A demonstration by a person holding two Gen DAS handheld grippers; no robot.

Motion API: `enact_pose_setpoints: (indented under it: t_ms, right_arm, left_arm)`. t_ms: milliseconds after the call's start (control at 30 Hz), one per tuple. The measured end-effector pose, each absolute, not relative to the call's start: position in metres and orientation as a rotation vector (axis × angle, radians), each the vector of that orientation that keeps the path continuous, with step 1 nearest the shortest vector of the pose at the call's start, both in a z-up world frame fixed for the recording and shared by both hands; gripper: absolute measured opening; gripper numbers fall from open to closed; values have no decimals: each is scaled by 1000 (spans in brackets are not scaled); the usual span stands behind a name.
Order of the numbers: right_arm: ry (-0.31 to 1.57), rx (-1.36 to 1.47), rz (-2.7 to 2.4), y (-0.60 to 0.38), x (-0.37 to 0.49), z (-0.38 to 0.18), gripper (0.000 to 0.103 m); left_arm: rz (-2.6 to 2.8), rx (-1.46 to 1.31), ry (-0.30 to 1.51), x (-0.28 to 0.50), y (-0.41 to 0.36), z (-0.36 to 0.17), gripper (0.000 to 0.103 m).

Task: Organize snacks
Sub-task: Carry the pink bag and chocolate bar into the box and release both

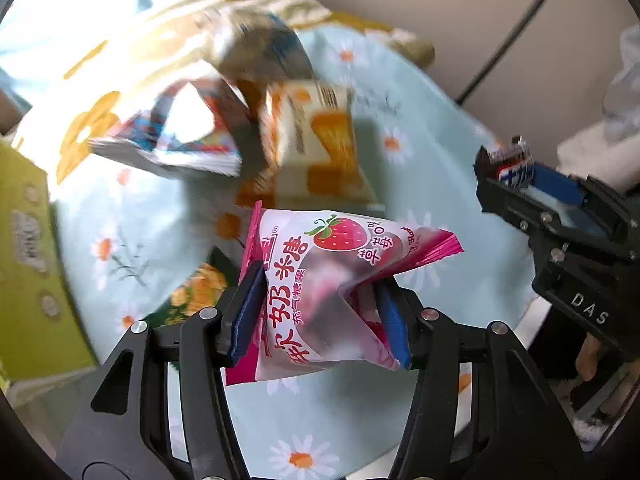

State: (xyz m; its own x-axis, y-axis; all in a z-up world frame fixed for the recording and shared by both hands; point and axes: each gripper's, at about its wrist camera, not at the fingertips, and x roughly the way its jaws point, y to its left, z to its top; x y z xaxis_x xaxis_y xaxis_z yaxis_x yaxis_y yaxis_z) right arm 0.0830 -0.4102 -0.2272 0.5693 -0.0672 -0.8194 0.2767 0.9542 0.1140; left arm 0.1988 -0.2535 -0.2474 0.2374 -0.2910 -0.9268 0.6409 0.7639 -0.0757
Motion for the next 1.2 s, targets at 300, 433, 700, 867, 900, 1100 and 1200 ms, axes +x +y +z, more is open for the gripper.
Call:
enact_pose_setpoints:
  t_ms: [300, 433, 700, 867, 900, 1100, 1200]
  right_arm:
    - [843, 145, -58, -384, 103, -160, 50]
    - [792, 107, 27, -352, 121, -133, 50]
    - [735, 49, 222, -244, 167, -94, 50]
    - [733, 53, 328, -167, 194, -88, 50]
    - [736, 51, 340, -156, 197, -89, 50]
    - [775, 43, 384, -85, 219, -104, 50]
    - [807, 56, 374, -62, 229, -113, 50]
  left_arm:
    - [-507, 151, 1024, 211, -191, -163, 50]
    - [-406, 100, 958, 221, -139, -133, 50]
    - [-242, 18, 896, 247, -24, -107, 50]
    - [-148, -11, 905, 269, 59, -105, 50]
    - [-138, -16, 908, 270, 68, -108, 50]
    - [-101, -22, 970, 293, 142, -131, 50]
    - [-104, -2, 1010, 305, 157, -147, 50]
